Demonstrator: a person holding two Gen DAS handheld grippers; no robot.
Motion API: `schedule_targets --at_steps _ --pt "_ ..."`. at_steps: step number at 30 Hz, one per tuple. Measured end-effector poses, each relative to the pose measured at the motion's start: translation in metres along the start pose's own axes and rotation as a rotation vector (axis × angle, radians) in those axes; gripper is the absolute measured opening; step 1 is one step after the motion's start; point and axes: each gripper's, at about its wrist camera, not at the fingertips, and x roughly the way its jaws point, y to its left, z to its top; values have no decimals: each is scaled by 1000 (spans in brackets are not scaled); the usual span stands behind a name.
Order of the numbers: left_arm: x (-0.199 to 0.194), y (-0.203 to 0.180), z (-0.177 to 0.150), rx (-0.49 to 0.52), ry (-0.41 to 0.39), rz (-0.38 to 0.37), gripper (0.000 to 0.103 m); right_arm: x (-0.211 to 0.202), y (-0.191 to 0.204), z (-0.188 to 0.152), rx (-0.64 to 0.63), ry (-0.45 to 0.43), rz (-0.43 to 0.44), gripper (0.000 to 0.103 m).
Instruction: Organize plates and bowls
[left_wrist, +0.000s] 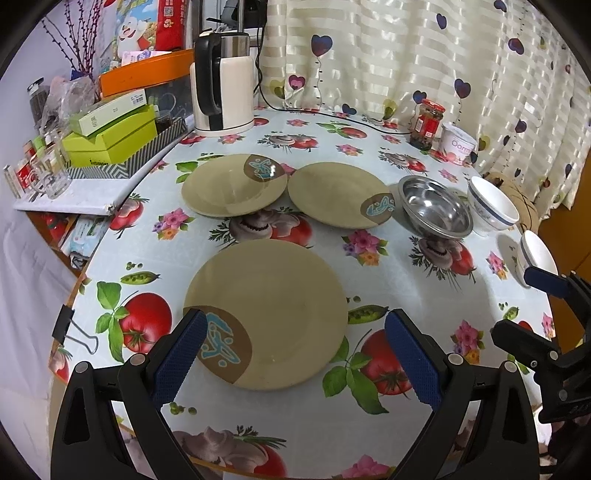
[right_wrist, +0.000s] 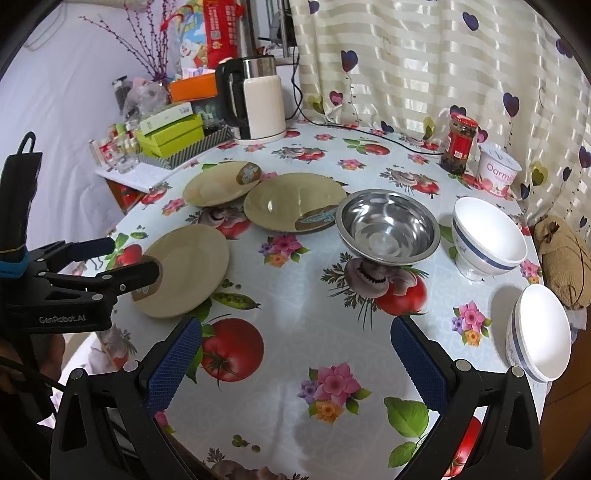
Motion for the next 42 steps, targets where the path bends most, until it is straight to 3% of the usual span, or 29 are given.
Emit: schedule_targets --at_steps 42 --pt "-2 0 0 -10 -19 -21 93 3 2 -3 32 24 16 102"
